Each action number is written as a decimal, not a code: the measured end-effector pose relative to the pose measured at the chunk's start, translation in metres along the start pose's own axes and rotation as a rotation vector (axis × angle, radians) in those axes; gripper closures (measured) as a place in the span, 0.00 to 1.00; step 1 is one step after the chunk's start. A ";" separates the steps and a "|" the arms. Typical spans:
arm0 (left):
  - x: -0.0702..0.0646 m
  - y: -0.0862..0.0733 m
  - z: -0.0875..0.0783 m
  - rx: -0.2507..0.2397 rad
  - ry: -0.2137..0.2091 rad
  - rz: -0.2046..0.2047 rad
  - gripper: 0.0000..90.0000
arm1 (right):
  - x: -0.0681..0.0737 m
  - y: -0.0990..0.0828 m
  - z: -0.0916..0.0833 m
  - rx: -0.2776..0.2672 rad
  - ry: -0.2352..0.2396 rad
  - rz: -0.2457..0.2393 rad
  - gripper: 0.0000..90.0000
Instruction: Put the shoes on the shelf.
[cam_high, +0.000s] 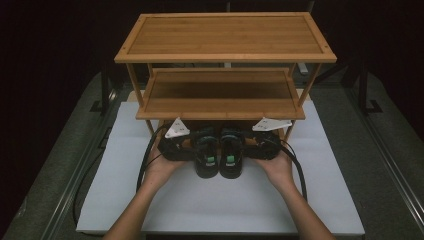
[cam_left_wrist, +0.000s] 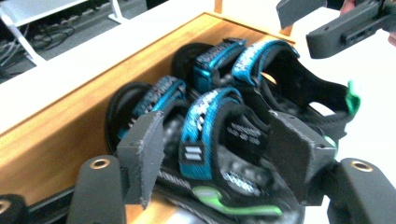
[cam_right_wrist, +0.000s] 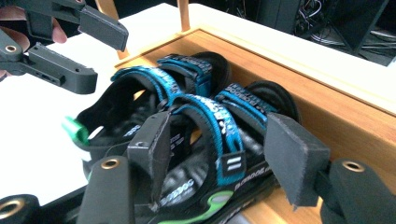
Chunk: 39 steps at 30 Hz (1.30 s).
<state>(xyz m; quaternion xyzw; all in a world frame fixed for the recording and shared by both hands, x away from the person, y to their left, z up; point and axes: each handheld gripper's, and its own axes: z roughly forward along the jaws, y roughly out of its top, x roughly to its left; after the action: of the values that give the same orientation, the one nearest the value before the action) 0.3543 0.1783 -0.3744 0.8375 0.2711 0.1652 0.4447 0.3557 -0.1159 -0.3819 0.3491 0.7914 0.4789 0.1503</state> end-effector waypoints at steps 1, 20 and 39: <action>-0.001 -0.002 -0.002 0.001 -0.004 -0.007 0.37 | 0.001 -0.001 -0.003 -0.004 0.002 -0.004 0.45; -0.022 -0.050 -0.010 0.085 -0.035 -0.042 0.19 | 0.017 -0.047 -0.021 0.133 0.039 0.036 0.29; -0.040 -0.063 0.029 0.166 0.021 0.013 0.15 | 0.033 -0.067 0.010 0.215 0.007 -0.003 0.26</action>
<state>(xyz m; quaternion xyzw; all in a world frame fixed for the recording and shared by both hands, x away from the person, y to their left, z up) 0.3182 0.1646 -0.4442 0.8714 0.2832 0.1536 0.3699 0.3102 -0.1059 -0.4419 0.3604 0.8391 0.3923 0.1099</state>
